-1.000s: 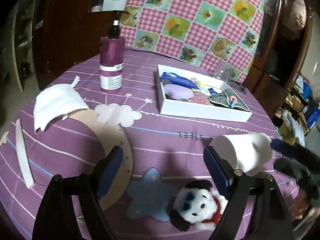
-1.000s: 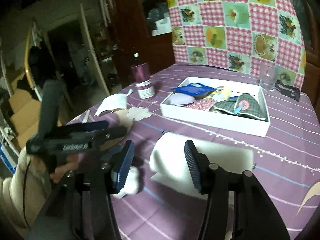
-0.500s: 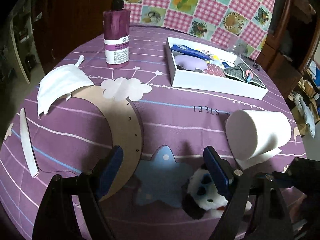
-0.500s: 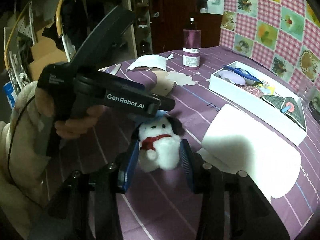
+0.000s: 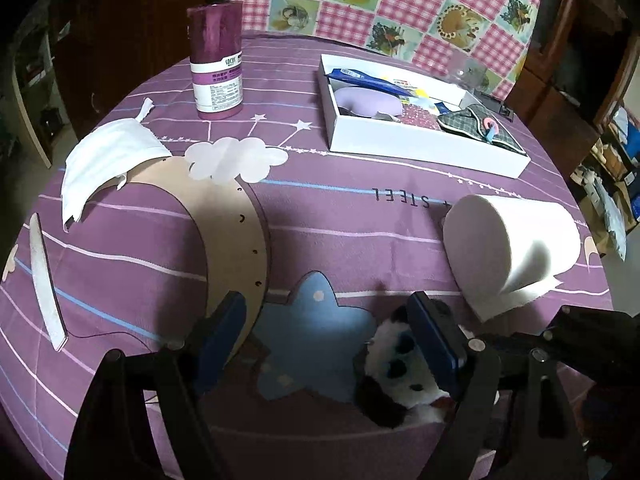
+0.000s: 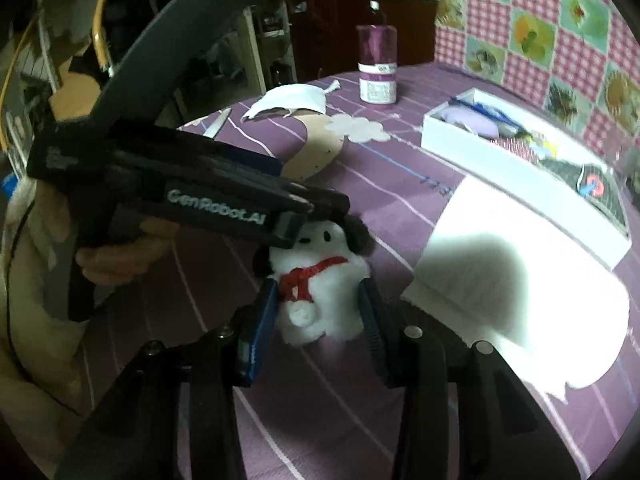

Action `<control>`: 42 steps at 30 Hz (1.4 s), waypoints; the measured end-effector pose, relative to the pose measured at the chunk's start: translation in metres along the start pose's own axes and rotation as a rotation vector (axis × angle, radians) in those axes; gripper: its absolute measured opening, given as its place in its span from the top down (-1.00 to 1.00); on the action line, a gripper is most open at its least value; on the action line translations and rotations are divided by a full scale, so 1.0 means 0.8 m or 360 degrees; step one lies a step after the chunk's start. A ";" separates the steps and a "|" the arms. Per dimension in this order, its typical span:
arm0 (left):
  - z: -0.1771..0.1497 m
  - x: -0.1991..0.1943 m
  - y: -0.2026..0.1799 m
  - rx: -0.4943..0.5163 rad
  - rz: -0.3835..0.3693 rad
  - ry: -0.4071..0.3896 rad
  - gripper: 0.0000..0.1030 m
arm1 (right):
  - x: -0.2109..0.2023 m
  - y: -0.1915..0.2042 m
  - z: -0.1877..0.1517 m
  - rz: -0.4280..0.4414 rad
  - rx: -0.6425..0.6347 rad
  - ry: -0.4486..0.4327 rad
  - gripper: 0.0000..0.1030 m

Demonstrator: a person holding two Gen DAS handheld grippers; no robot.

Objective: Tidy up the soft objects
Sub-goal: 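Move the right gripper to the white plush dog and grasp it, then lift the plush dog with the right gripper and carry it over the box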

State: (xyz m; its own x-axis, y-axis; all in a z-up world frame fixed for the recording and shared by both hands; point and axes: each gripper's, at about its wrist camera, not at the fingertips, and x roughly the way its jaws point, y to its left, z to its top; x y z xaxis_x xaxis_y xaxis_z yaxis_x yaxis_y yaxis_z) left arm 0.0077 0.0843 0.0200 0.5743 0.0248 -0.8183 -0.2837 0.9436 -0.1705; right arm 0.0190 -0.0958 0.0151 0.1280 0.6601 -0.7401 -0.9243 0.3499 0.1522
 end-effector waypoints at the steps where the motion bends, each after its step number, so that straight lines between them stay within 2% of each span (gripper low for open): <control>1: 0.000 0.000 0.000 0.0000 0.0000 0.0000 -0.62 | 0.000 -0.001 -0.001 0.0010 0.0020 0.0001 0.21; 6: 0.000 0.001 -0.001 0.0002 -0.0016 -0.0003 -0.62 | 0.000 -0.003 -0.002 0.0018 0.0100 0.0001 0.38; 11: 0.001 -0.003 -0.004 0.0012 -0.0039 -0.0038 -0.62 | -0.003 -0.007 -0.003 0.0041 0.0153 -0.0012 0.46; 19: 0.007 -0.026 0.009 -0.0089 -0.0108 -0.0223 -0.62 | -0.022 -0.010 0.000 0.0058 0.0193 -0.0098 0.50; 24: 0.006 -0.036 0.002 -0.0043 -0.0116 -0.0313 -0.62 | -0.032 -0.016 0.001 0.0073 0.0241 -0.0137 0.50; 35: 0.000 -0.059 -0.021 0.0070 -0.0062 -0.0490 -0.62 | -0.049 -0.035 0.007 0.0129 0.0394 -0.0249 0.49; 42: 0.000 -0.084 -0.034 0.0086 0.0023 -0.0571 -0.62 | -0.065 -0.044 0.009 0.0130 0.0463 -0.0330 0.49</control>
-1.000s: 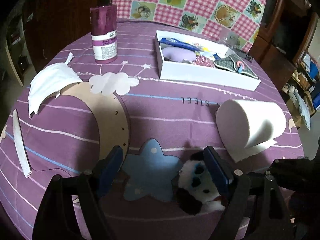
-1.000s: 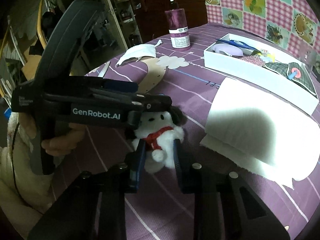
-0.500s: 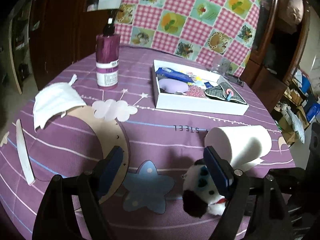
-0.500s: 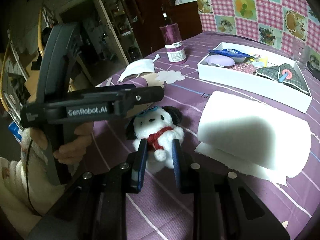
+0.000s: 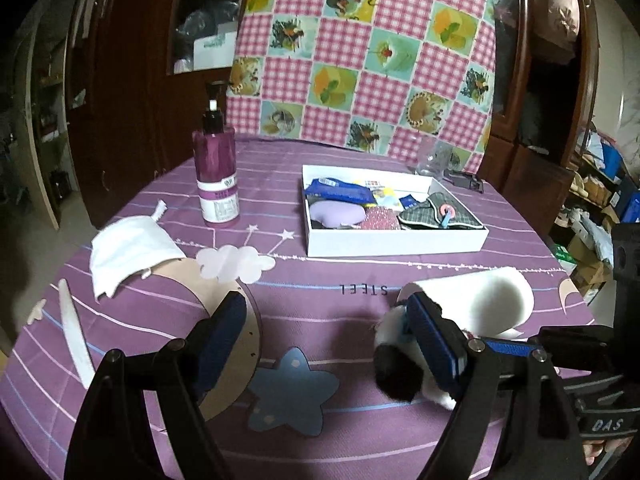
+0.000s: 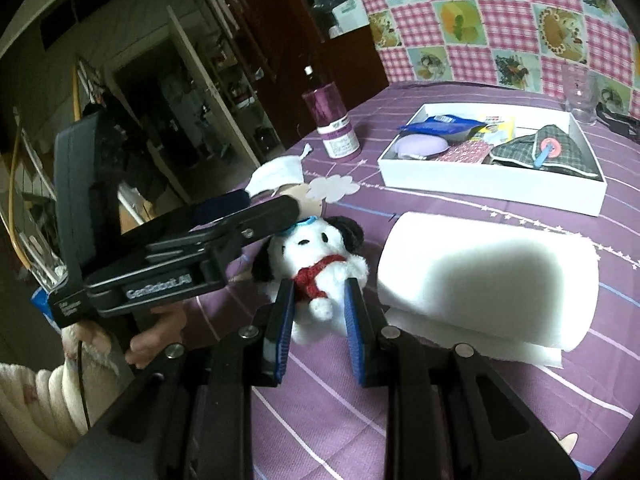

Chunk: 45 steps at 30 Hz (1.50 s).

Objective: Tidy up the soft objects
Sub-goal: 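Lift the plush dog with the right gripper and carry it over the box, then open the right gripper to drop the plush dog into the box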

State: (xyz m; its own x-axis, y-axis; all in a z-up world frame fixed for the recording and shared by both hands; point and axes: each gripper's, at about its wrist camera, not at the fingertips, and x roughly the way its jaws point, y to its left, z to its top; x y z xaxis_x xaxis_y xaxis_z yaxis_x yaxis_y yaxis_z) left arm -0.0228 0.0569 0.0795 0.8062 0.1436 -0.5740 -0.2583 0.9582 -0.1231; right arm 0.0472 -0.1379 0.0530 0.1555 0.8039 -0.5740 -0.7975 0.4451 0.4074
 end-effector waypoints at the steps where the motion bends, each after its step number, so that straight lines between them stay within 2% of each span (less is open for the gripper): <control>1: 0.002 -0.002 -0.002 0.0001 0.0014 -0.0001 -0.62 | -0.002 -0.003 0.000 -0.0010 0.0009 -0.0009 0.49; 5: 0.010 -0.005 -0.015 0.0016 0.0018 0.0002 -0.62 | -0.016 -0.019 0.005 -0.0020 0.0104 -0.0077 0.49; 14: 0.047 0.013 -0.057 0.0053 -0.0102 0.0013 -0.62 | -0.049 -0.047 0.022 -0.0160 0.0215 -0.0241 0.49; 20: 0.074 0.048 -0.076 0.0042 -0.0213 0.0026 -0.62 | -0.068 -0.080 0.031 -0.0286 0.0327 -0.0346 0.49; 24: 0.094 0.086 -0.081 0.0004 -0.0326 0.0083 -0.57 | -0.071 -0.099 0.046 -0.0368 0.0380 -0.0384 0.49; 25: 0.099 0.094 -0.082 -0.0004 -0.0348 0.0087 -0.50 | -0.071 -0.103 0.051 -0.0370 0.0403 -0.0387 0.49; 31: 0.135 0.161 -0.076 -0.0178 -0.0397 0.0176 0.38 | -0.051 -0.152 0.099 -0.0445 0.0620 -0.0360 0.49; 33: 0.140 0.176 -0.073 -0.0209 -0.0383 0.0169 0.52 | -0.043 -0.168 0.111 -0.0478 0.0668 -0.0365 0.49; 35: 0.144 0.194 -0.073 -0.0212 -0.0342 0.0163 0.77 | -0.030 -0.190 0.123 -0.0516 0.0733 -0.0382 0.49; 38: 0.136 0.221 -0.072 -0.0190 -0.0377 0.0192 0.96 | -0.014 -0.208 0.136 -0.0554 0.0749 -0.0376 0.46; 41: 0.125 0.235 -0.072 -0.0095 -0.0307 0.0231 0.99 | 0.009 -0.228 0.157 -0.0726 0.0692 -0.0342 0.43; 43: 0.122 0.240 -0.070 -0.0065 -0.0283 0.0238 0.99 | 0.021 -0.246 0.172 -0.0683 0.0738 -0.0292 0.41; 45: 0.122 0.241 -0.068 -0.0048 -0.0259 0.0204 0.99 | 0.019 -0.265 0.185 -0.0638 0.0840 -0.0346 0.30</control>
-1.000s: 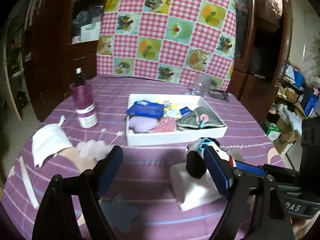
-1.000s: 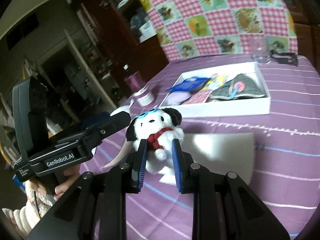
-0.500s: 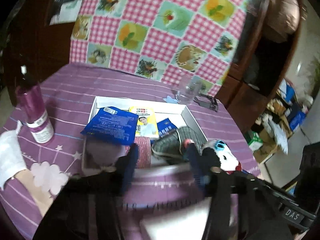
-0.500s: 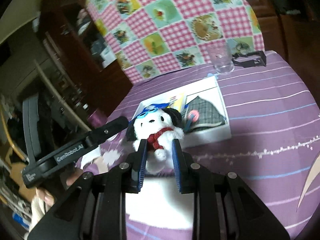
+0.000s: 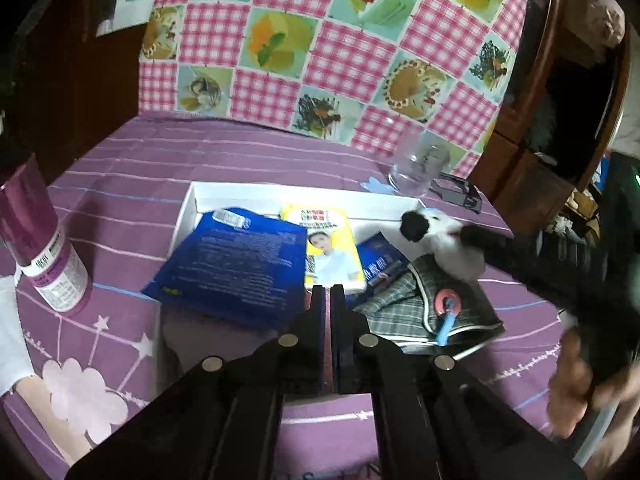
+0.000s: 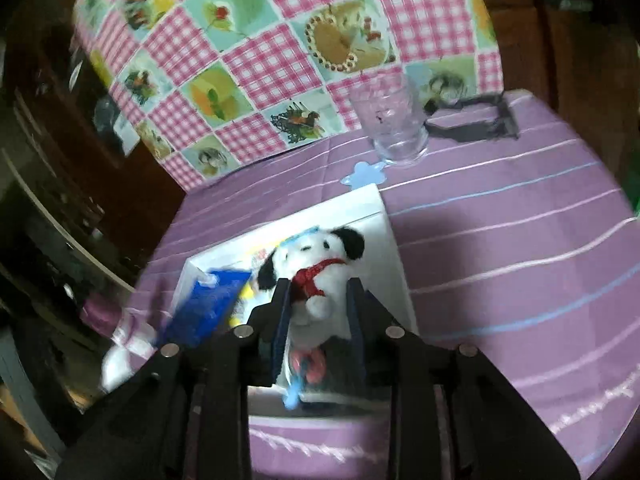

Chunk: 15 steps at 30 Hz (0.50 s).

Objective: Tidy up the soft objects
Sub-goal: 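Open the right gripper to drop the plush dog into the box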

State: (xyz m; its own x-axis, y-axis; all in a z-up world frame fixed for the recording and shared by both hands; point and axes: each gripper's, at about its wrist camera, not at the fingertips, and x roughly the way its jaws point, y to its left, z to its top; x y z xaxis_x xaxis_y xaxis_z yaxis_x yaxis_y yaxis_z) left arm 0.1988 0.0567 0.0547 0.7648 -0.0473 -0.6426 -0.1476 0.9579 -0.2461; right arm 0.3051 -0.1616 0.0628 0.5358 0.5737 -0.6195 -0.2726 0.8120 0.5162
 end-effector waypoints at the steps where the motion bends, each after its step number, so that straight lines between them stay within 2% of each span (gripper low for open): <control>1: -0.001 -0.001 0.000 0.0012 0.0014 -0.0008 0.98 | 0.001 -0.003 0.005 -0.0014 0.0029 -0.0023 0.25; 2: -0.001 0.000 0.001 0.0019 0.0031 -0.0008 0.98 | 0.000 -0.006 0.013 -0.0065 0.0065 -0.0061 0.20; 3: -0.001 0.002 0.003 0.0015 0.0035 -0.0004 0.98 | -0.001 -0.007 0.016 -0.0107 0.0068 -0.0081 0.03; 5: -0.001 0.006 0.008 -0.0026 0.0017 0.0024 0.98 | -0.005 -0.007 0.016 -0.0153 0.0052 -0.0096 -0.15; 10: -0.003 0.006 0.009 -0.0041 0.0013 0.0043 0.97 | -0.018 0.005 0.003 -0.0104 -0.0083 -0.0011 -0.16; 15: -0.004 -0.003 -0.010 0.0091 0.0038 0.0009 0.96 | -0.065 0.020 -0.027 -0.0074 -0.0261 -0.0083 -0.17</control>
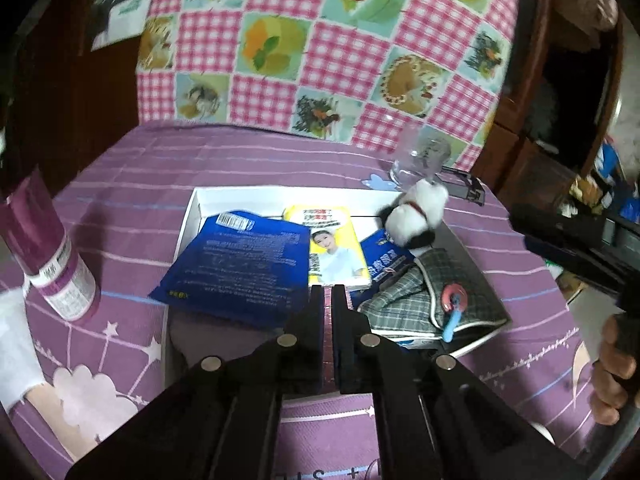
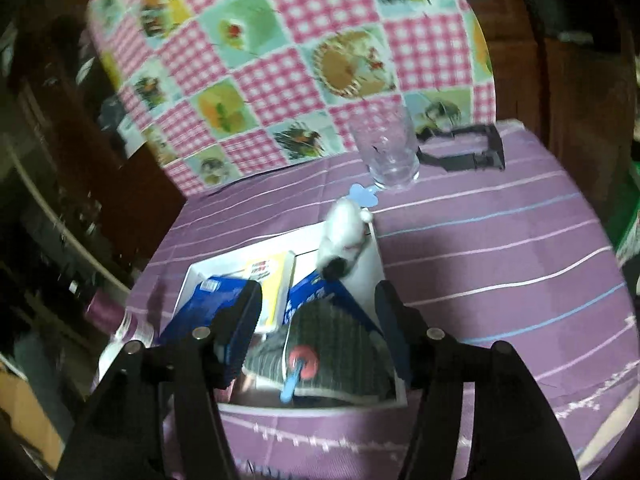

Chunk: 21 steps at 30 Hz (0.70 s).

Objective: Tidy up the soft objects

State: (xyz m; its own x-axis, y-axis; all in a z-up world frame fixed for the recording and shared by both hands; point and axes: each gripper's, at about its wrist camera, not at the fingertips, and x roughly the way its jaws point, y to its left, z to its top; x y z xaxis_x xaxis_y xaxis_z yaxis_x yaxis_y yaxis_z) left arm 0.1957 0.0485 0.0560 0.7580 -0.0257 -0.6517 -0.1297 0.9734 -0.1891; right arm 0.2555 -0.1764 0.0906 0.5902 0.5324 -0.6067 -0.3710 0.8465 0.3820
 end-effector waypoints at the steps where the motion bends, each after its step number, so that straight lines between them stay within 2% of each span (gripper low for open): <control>1: -0.001 -0.002 -0.004 0.0022 0.0002 -0.0005 0.95 | -0.008 0.001 -0.005 0.0013 -0.0016 -0.0007 -0.18; 3: -0.003 -0.006 -0.009 0.0041 0.0001 -0.0007 0.87 | -0.023 0.002 -0.014 0.0029 -0.0041 -0.0018 -0.18; 6: -0.008 -0.017 -0.011 0.0008 0.0010 0.0004 0.29 | -0.047 0.003 -0.030 0.0037 -0.0098 -0.0051 -0.22; 7: -0.010 -0.023 -0.011 -0.0011 0.0004 -0.0008 0.02 | -0.051 0.004 -0.034 0.0032 -0.0123 -0.0055 -0.25; 8: -0.013 -0.031 -0.010 -0.0031 -0.0002 -0.0030 -0.11 | -0.057 0.006 -0.041 0.0012 -0.0174 -0.0060 -0.26; 12: -0.018 -0.062 -0.009 -0.0008 0.0037 -0.0079 -0.20 | -0.066 0.014 -0.061 0.0005 -0.0333 -0.0064 -0.31; 15: -0.024 -0.075 0.003 -0.0041 0.0041 -0.0098 -0.29 | -0.058 0.015 -0.070 0.0017 -0.0351 -0.0055 -0.31; 21: -0.055 -0.071 0.026 -0.0148 -0.0006 -0.0035 -0.29 | -0.036 0.018 -0.084 -0.0005 -0.0355 -0.0023 -0.31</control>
State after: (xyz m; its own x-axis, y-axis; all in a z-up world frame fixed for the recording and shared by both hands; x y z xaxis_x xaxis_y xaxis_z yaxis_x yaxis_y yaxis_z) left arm 0.1217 0.0598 0.0567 0.7725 -0.0234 -0.6346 -0.1847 0.9478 -0.2598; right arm 0.1852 -0.1796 0.0670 0.6014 0.5311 -0.5969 -0.5176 0.8281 0.2153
